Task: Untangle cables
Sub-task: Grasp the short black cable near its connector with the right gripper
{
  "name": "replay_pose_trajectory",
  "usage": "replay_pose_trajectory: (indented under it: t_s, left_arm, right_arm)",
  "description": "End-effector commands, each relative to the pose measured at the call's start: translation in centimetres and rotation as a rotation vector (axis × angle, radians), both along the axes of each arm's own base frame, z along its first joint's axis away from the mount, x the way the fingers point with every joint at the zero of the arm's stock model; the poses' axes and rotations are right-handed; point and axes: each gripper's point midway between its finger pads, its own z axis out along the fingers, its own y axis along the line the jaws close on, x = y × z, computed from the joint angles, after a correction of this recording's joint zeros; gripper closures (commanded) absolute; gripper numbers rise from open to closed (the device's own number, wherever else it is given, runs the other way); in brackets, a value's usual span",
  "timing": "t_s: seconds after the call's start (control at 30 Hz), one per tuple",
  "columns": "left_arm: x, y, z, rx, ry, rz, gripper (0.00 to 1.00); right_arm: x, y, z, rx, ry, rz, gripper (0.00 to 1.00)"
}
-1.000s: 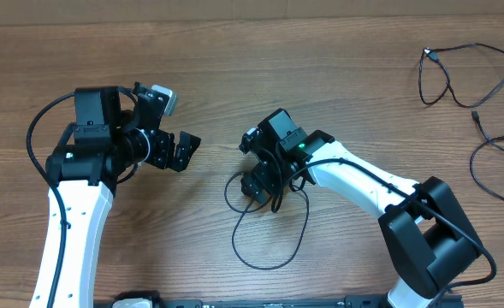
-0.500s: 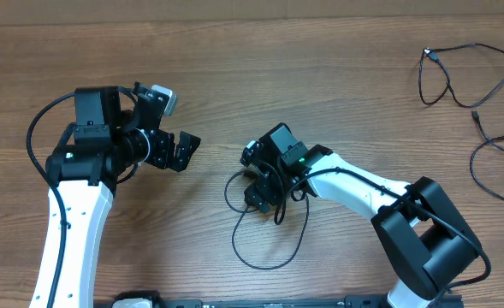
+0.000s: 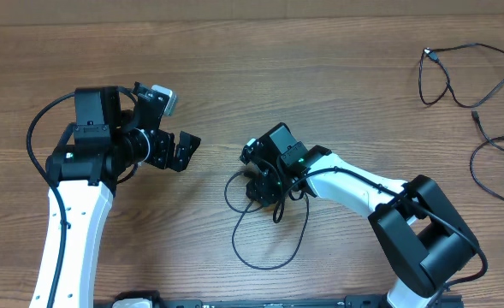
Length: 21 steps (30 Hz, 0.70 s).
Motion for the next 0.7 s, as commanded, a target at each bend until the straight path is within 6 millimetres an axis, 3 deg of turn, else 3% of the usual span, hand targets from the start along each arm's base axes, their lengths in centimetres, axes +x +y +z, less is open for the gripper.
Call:
replay_pose_trajectory:
  t_s: [0.0, 0.6, 0.67]
  left_arm:
    - [0.15, -0.17, 1.57, 0.001, -0.054, -0.023, 0.0]
    - [0.14, -0.18, 1.57, 0.001, -0.054, -0.023, 0.01]
    - [0.14, -0.18, 1.57, 0.001, -0.054, -0.023, 0.0]
  right_arm:
    - [-0.39, -0.18, -0.78, -0.016, 0.019, -0.003, 0.39]
    - [-0.59, -0.34, -0.87, -0.019, 0.042, -0.033, 0.68]
    - [-0.65, -0.48, -0.92, -0.024, 0.047, -0.035, 0.78]
